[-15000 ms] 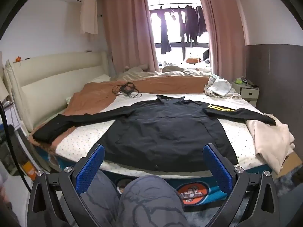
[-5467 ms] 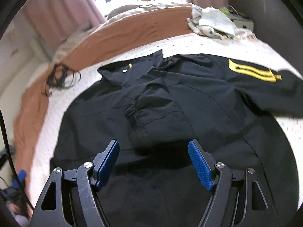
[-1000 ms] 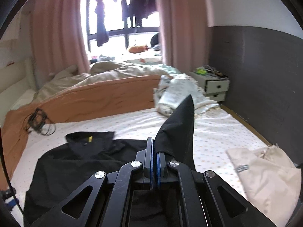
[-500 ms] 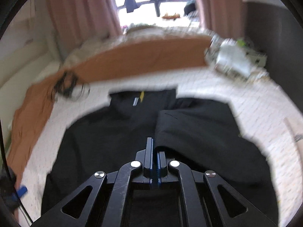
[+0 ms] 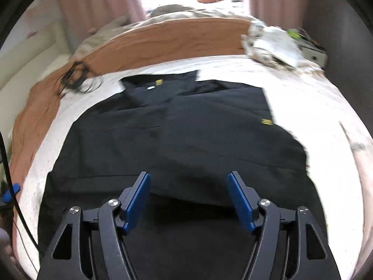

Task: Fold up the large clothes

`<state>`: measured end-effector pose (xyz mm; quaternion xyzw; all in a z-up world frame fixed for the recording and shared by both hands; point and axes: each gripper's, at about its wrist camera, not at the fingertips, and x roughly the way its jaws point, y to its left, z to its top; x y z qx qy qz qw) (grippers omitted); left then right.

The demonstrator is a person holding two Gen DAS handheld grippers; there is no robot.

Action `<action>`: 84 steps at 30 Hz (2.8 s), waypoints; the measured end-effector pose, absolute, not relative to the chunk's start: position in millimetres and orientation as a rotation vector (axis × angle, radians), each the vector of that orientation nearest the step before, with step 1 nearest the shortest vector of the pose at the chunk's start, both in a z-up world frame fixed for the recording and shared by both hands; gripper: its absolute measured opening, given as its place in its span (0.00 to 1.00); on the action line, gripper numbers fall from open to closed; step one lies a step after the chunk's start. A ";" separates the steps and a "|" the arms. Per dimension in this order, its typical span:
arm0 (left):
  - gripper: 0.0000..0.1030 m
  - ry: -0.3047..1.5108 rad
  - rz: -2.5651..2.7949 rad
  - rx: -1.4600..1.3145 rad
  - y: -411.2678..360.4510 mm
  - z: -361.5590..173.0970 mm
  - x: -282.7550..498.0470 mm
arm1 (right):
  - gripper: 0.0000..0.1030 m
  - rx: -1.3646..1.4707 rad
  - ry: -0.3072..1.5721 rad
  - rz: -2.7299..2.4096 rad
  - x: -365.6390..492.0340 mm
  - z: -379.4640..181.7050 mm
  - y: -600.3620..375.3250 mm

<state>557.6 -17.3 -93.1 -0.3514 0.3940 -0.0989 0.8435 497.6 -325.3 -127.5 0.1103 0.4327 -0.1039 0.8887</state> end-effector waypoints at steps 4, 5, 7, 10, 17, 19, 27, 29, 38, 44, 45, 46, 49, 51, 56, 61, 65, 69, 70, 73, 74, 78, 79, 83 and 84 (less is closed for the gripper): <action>0.92 0.851 -0.178 -0.616 -33.0 -93.9 561.3 | 0.66 0.246 0.910 -0.323 480.6 -125.1 -363.6; 0.92 0.857 -0.190 -0.613 -36.1 -95.2 561.9 | 0.66 0.255 0.917 -0.346 477.0 -126.8 -371.1; 0.92 0.856 -0.202 -0.618 -38.6 -96.1 561.1 | 0.66 0.282 0.933 -0.390 471.8 -133.2 -388.6; 0.92 0.841 -0.186 -0.574 -43.5 -93.6 559.5 | 0.66 0.304 0.950 -0.441 467.3 -145.3 -405.0; 0.92 0.870 -0.205 -0.594 -47.2 -101.4 565.6 | 0.66 0.349 1.008 -0.482 482.5 -183.3 -422.7; 0.92 0.873 -0.211 -0.599 -46.9 -102.3 566.4 | 0.66 0.347 1.019 -0.485 490.5 -192.5 -421.7; 0.92 0.870 -0.204 -0.619 -39.5 -103.3 566.4 | 0.02 0.296 0.976 -0.461 496.1 -185.4 -407.3; 0.92 0.871 -0.202 -0.624 -38.2 -103.6 566.4 | 0.02 0.271 0.946 -0.445 496.0 -173.8 -401.7; 0.92 0.866 -0.206 -0.659 -26.7 -103.9 565.2 | 0.02 0.157 0.829 -0.382 507.0 -106.7 -368.3; 0.92 0.863 -0.206 -0.680 -21.4 -103.7 564.4 | 0.48 0.249 0.924 -0.437 503.9 -123.1 -393.0; 0.92 0.863 -0.207 -0.679 -21.6 -103.4 564.2 | 0.70 0.265 0.922 -0.456 498.9 -126.8 -397.6; 0.92 0.864 -0.209 -0.677 -22.6 -103.1 564.3 | 0.74 0.273 0.907 -0.472 492.7 -129.3 -401.4; 0.92 0.873 -0.222 -0.663 -28.2 -103.4 565.1 | 0.74 0.278 0.917 -0.497 485.5 -138.7 -410.9; 0.92 0.878 -0.230 -0.648 -31.9 -103.2 565.7 | 0.74 0.308 0.929 -0.500 483.9 -145.3 -417.8; 0.92 0.881 -0.224 -0.622 -37.9 -103.6 566.0 | 0.74 0.334 0.945 -0.507 484.7 -160.0 -424.1; 0.92 0.890 -0.212 -0.606 -41.6 -106.1 567.1 | 0.73 0.412 1.027 -0.518 492.3 -200.5 -437.2; 0.92 0.893 -0.206 -0.604 -43.4 -107.0 568.1 | 0.43 0.477 1.025 -0.501 492.7 -215.6 -445.6; 0.92 0.895 -0.214 -0.603 -46.6 -106.4 568.6 | 0.28 0.451 0.987 -0.448 495.9 -196.6 -436.3; 0.92 0.892 -0.218 -0.602 -46.8 -105.3 567.9 | 0.25 0.438 0.973 -0.439 496.8 -189.8 -432.5; 0.92 0.878 -0.227 -0.604 -43.8 -101.0 565.6 | 0.20 0.418 0.921 -0.389 503.5 -164.0 -416.7; 0.92 0.875 -0.226 -0.605 -42.8 -100.1 565.4 | 0.20 0.408 0.906 -0.376 507.0 -156.1 -410.5; 0.92 0.855 -0.221 -0.647 -26.8 -96.6 563.0 | 0.18 0.343 0.846 -0.319 526.9 -119.8 -373.5; 0.92 0.850 -0.217 -0.658 -21.5 -95.4 562.4 | 0.18 0.331 0.838 -0.306 531.7 -114.1 -366.0; 0.92 0.807 -0.185 -0.694 4.2 -86.0 556.4 | 0.17 0.281 0.806 -0.242 553.0 -88.7 -323.7; 0.92 0.794 -0.175 -0.701 11.7 -83.5 554.4 | 0.17 0.262 0.796 -0.220 559.7 -82.1 -307.7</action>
